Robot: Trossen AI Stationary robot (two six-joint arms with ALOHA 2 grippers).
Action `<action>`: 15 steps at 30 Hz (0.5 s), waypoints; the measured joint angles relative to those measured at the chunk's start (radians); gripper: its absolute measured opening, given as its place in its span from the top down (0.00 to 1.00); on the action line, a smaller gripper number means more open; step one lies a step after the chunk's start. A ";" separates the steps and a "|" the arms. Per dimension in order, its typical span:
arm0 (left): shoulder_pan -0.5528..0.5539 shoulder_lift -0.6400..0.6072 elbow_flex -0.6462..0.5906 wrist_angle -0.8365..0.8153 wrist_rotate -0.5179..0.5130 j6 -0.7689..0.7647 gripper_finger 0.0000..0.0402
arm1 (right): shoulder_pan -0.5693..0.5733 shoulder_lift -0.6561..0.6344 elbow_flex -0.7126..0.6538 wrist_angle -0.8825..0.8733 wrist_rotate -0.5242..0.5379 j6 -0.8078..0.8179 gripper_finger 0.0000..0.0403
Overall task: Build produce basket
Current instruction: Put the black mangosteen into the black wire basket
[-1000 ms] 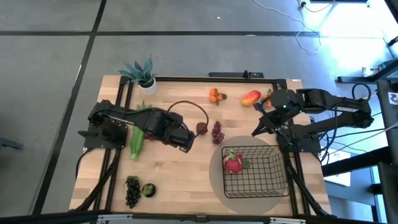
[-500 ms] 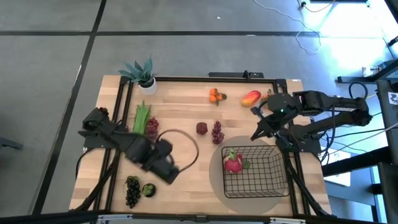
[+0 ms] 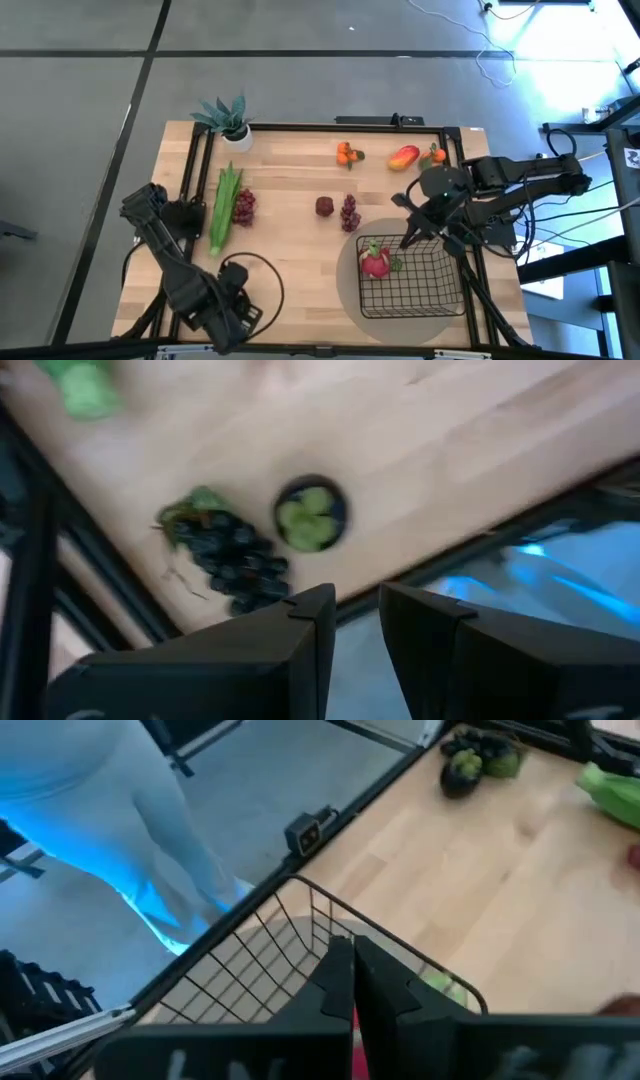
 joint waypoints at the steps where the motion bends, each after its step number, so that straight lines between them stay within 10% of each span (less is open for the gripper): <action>1: -0.004 0.000 -0.030 0.017 0.000 -0.002 0.82 | 0.005 0.001 0.000 0.007 -0.009 0.001 1.00; 15: 0.014 0.000 -0.340 0.327 0.029 0.001 0.82 | 0.029 -0.004 0.000 0.088 -0.016 0.045 1.00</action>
